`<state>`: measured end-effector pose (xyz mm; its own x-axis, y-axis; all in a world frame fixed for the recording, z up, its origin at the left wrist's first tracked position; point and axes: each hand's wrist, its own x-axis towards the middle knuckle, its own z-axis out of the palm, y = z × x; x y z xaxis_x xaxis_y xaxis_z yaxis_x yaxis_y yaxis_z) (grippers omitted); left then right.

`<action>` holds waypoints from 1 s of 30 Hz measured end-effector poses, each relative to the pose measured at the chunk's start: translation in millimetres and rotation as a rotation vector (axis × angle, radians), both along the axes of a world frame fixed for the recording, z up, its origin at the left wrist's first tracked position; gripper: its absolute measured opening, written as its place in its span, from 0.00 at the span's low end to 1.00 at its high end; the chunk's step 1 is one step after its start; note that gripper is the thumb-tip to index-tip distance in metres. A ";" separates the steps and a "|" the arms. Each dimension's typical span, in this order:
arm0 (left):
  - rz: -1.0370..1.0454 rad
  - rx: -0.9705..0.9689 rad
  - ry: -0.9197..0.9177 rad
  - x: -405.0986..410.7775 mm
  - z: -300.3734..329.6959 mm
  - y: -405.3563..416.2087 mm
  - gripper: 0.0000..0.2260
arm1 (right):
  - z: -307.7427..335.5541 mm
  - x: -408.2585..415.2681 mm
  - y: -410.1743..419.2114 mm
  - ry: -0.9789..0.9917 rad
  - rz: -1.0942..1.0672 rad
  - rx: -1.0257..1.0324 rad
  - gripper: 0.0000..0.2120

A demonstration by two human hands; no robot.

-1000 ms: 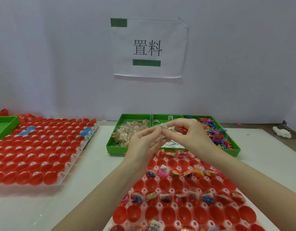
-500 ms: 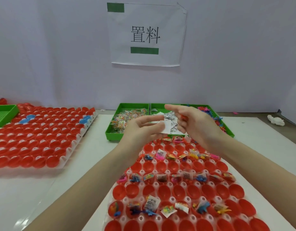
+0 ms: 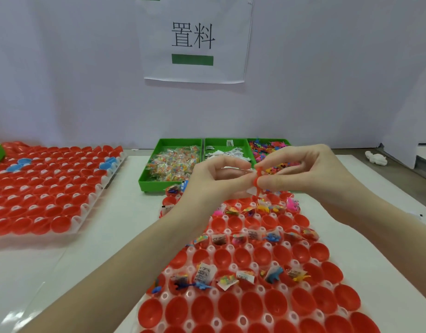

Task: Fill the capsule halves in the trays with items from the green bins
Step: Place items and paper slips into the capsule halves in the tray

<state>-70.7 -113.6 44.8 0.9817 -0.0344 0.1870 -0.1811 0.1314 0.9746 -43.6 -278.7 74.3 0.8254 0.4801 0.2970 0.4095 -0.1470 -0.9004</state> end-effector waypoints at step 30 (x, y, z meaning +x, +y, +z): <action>-0.112 1.267 -0.462 -18.2 -47.9 -38.3 0.13 | -91.8 -39.3 -78.2 0.016 -0.321 -0.558 0.19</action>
